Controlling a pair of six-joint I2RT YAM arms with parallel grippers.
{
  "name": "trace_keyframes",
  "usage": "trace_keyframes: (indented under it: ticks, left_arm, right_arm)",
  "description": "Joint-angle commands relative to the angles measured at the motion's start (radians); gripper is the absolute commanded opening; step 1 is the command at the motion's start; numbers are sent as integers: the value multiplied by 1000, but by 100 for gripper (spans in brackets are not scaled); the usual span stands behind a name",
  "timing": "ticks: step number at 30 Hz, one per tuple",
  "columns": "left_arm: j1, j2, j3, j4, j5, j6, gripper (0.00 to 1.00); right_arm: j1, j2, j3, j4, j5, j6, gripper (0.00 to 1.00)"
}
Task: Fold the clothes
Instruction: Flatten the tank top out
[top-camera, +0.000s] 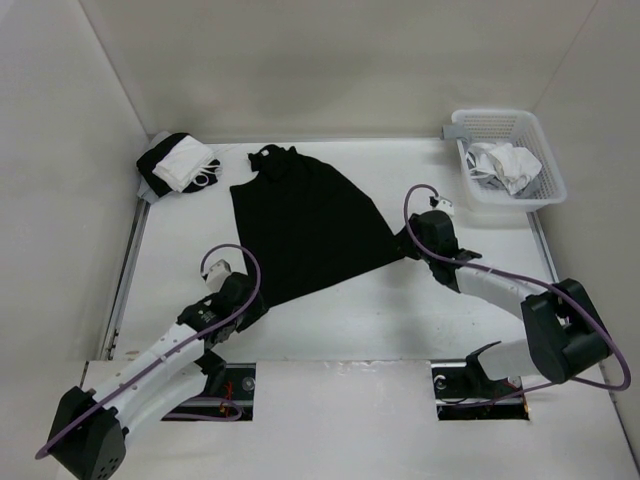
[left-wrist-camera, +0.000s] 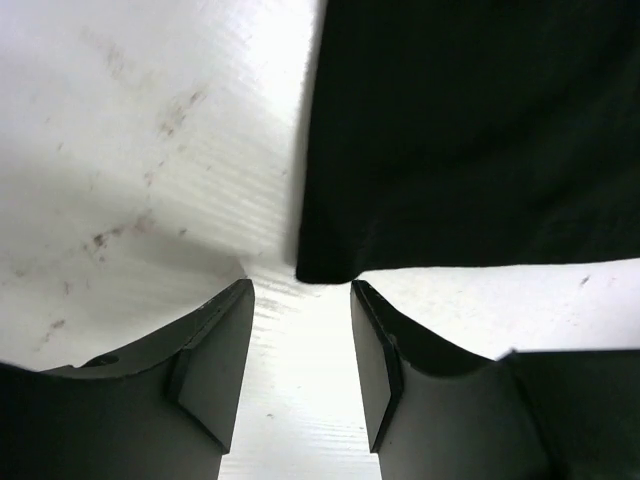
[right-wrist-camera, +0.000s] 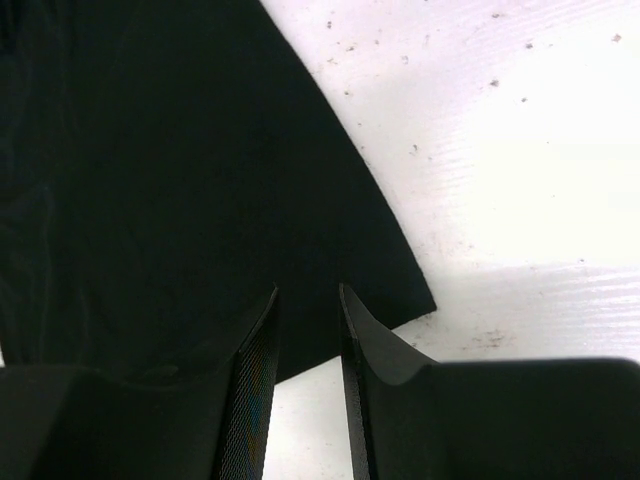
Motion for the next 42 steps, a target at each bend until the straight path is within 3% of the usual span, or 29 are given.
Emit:
trace_keyframes:
  ticks: [1,16,25,28,33,36,42]
  left_arm:
    - [-4,-6,-9,-12,-11,-68,41]
    - [67,3,-74,151,-19,-74,36]
    - [81,52,-94,203,6,-61,22]
    - [73,55,-92,206,17,-59,16]
    - [69,11,-75,197,52,-25,5]
    - [73,-73,-35,172,57,16,3]
    - [222,-189,49,103,63,96,3]
  right_arm:
    - [-4,-35,-11,79,-23,-1,34]
    - [0,-23,-14,102,-52,13,35]
    - [0,-24,-14,104,-52,22,35]
    - [-6,-21,-20,104,-52,28,40]
    - [-61,-18,-32,84,-25,31,49]
    - [-109,3,-31,50,-22,30,50]
    - [-112,49,-17,26,-46,47,49]
